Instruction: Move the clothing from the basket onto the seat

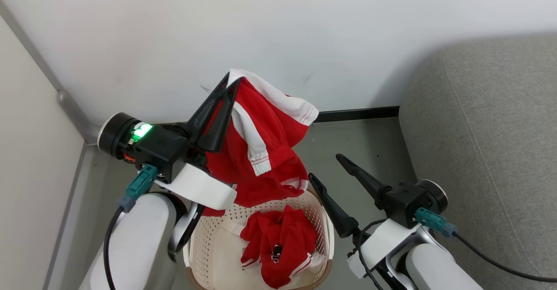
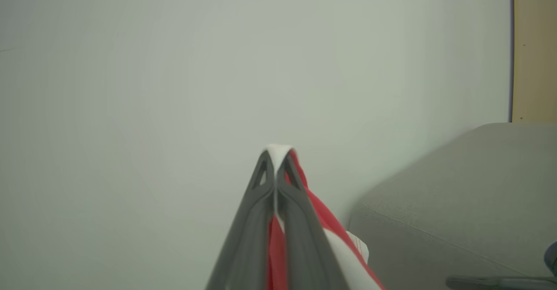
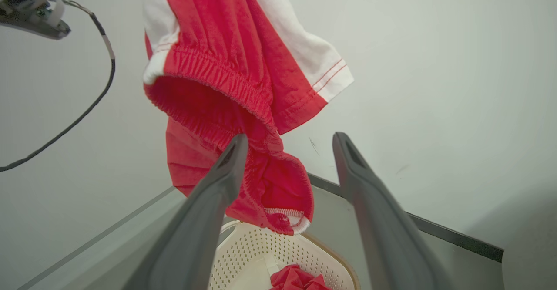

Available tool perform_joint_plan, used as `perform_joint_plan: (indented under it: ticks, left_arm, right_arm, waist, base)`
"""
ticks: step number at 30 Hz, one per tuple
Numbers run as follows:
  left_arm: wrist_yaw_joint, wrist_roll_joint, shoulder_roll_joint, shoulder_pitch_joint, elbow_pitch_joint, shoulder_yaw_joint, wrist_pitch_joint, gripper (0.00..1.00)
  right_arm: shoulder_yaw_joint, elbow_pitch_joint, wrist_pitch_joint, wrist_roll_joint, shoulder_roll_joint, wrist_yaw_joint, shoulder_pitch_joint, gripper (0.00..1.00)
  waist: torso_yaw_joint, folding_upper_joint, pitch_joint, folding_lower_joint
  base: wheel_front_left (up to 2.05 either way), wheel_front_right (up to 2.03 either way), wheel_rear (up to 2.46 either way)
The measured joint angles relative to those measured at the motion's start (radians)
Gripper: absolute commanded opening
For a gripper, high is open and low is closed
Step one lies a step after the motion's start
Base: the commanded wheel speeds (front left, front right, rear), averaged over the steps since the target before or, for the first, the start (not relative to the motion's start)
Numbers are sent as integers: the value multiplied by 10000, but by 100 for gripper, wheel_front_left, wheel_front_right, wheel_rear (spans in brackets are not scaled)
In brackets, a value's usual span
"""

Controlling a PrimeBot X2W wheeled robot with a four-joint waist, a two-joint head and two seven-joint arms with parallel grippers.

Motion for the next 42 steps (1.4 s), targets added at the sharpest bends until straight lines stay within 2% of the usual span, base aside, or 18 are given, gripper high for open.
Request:
perform_joint_plan:
  ticks: [16, 17, 18, 19, 21, 30, 31, 32, 33, 42]
  left_arm:
    - [-92, 2, -56, 0, -982, -846, 669, 0]
    - [-92, 0, -56, 0, -1034, -874, 681, 0]
    - [-92, 0, -58, 0, -1093, -907, 686, 0]
    - [-92, 0, -59, 0, -1147, -932, 744, 0]
    - [-92, -2, -69, 0, -1210, -974, 811, 0]
    - [-81, -219, -102, 48, -1258, -1001, 1055, 0]
    - [-77, -219, -104, 58, -1235, -1001, 1124, 9]
    - [-65, -217, -104, 86, -1223, -997, 1122, 52]
    - [-48, -217, -104, 126, -1208, -984, 1145, 100]
    - [102, -96, -73, 187, -1185, -928, 1335, 100]
  right_arm:
    - [192, 171, 0, -75, -2, 0, -25, 100]
    - [228, 186, 0, -77, -2, 0, -27, 83]
    - [267, 217, 2, -77, -2, 0, -28, 45]
    - [313, 251, 0, -77, -2, 0, -28, 35]
    - [462, 332, 2, -77, -2, 0, -31, 0]
    - [535, 276, 2, -65, -2, 0, -74, 0]
    - [502, 226, 2, -63, -2, 0, -81, 0]
    - [447, 146, 2, -61, -2, 2, -81, 0]
    - [376, 77, 2, -58, -2, 0, -92, 0]
    - [-27, -334, 2, -59, -4, 0, -281, 0]
  waist:
    - [27, 0, -83, 0]
    - [27, 0, -83, 0]
    - [26, 0, -84, 0]
    - [25, 0, -84, 0]
    - [21, 0, -82, 0]
    - [-33, 0, -35, 0]
    - [-42, 0, -27, 0]
    - [-53, 0, -19, 1]
    - [-64, 0, -12, 0]
    - [-172, 0, 29, 0]
  base:
    - [0, 0, 0]
    - [0, 0, 0]
    - [0, 0, 0]
    - [0, 0, 0]
    - [0, 0, 0]
    - [0, 0, 0]
    - [0, 0, 0]
    - [0, 0, 0]
    - [0, 0, 0]
    - [0, 0, 0]
